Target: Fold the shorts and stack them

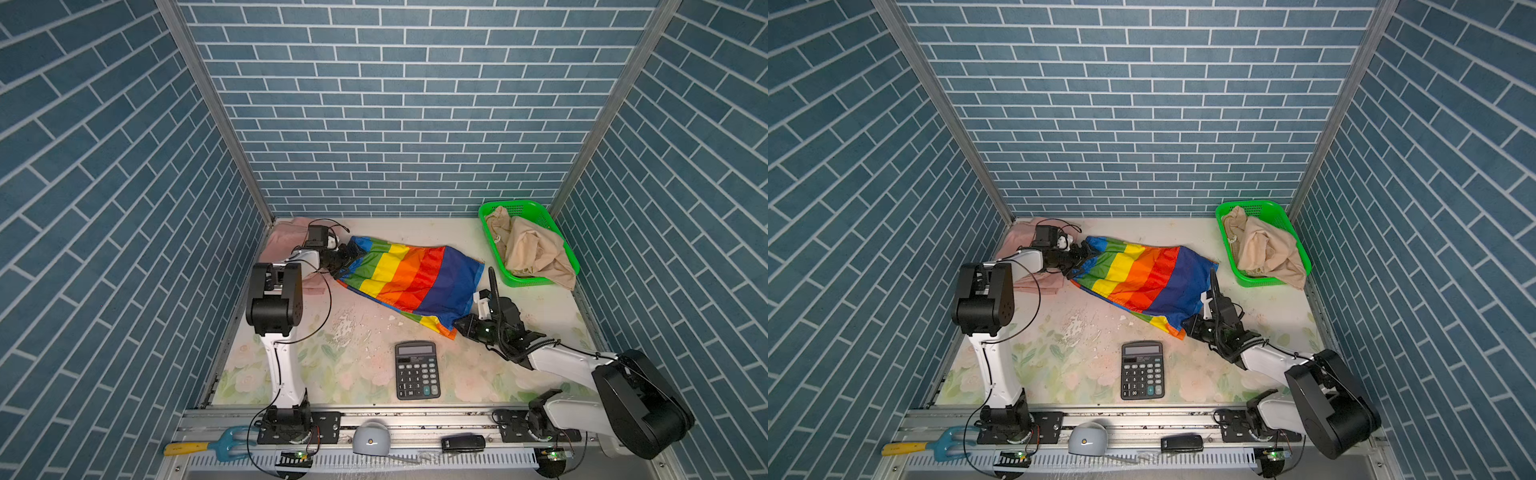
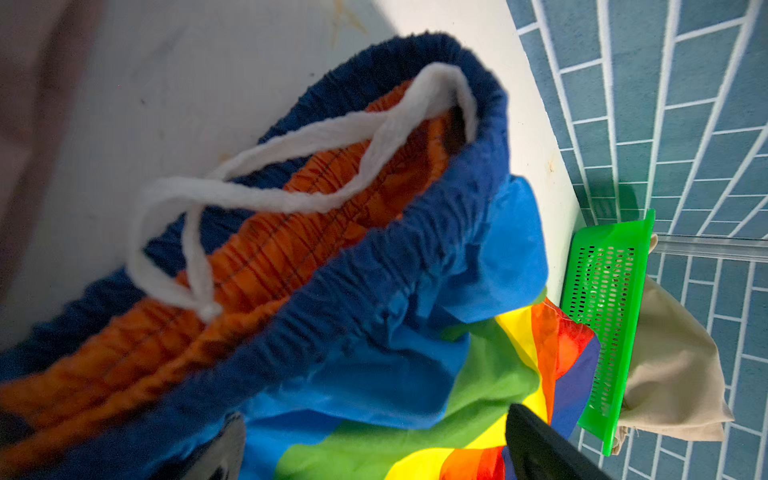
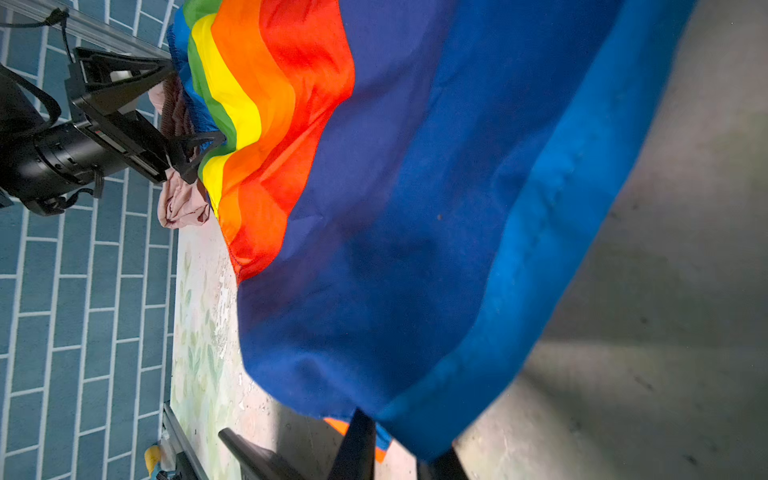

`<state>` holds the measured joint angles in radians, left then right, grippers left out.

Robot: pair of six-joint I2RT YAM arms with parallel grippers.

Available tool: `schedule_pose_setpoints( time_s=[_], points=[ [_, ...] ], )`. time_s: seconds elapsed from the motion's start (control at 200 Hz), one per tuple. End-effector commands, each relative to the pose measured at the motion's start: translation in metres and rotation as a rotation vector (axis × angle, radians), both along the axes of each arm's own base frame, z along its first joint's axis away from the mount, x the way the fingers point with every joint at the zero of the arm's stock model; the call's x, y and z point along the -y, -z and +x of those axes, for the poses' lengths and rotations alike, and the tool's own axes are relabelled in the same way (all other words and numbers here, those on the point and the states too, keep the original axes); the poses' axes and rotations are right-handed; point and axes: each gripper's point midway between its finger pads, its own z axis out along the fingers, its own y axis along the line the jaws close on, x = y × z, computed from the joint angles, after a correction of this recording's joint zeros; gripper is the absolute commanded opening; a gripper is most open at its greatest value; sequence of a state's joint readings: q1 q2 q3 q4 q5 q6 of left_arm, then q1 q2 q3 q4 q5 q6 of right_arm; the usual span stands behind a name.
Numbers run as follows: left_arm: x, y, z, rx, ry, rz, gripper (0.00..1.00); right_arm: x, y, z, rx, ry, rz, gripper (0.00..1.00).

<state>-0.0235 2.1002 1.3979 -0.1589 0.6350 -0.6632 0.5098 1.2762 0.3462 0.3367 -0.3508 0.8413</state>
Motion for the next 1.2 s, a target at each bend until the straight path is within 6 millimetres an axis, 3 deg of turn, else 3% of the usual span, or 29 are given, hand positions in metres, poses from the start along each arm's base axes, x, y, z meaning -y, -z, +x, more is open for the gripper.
schedule_pose_setpoints(
  time_s=[0.0,0.095,0.61,0.71,0.885,0.975,1.055,1.195],
  points=[
    [-0.021,0.057,-0.027,-0.17,-0.053,0.067,1.0,-0.006,-0.014,0.014,0.055,0.021,0.043,0.13],
    [-0.021,0.057,-0.027,-0.17,-0.053,0.067,0.99,-0.005,-0.018,0.012,0.07,0.019,0.046,0.0],
    [-0.022,0.058,-0.026,-0.173,-0.058,0.061,1.0,0.062,-0.006,-0.027,-0.004,0.063,-0.122,0.0],
    [-0.021,0.058,-0.026,-0.173,-0.058,0.058,1.0,0.066,-0.007,-0.03,-0.003,0.066,-0.124,0.0],
    [-0.021,0.057,-0.026,-0.17,-0.056,0.057,0.99,0.055,-0.016,-0.035,0.034,-0.003,-0.077,0.0],
    [-0.022,0.057,-0.026,-0.171,-0.058,0.059,1.0,0.05,-0.017,-0.038,0.017,-0.057,-0.083,0.3],
    [-0.023,0.057,-0.025,-0.172,-0.059,0.055,1.0,0.042,-0.026,-0.037,0.032,-0.087,-0.043,0.45],
    [-0.03,0.053,-0.025,-0.167,-0.073,0.055,0.99,0.033,-0.065,-0.028,0.139,-0.106,0.026,0.66]
  ],
)
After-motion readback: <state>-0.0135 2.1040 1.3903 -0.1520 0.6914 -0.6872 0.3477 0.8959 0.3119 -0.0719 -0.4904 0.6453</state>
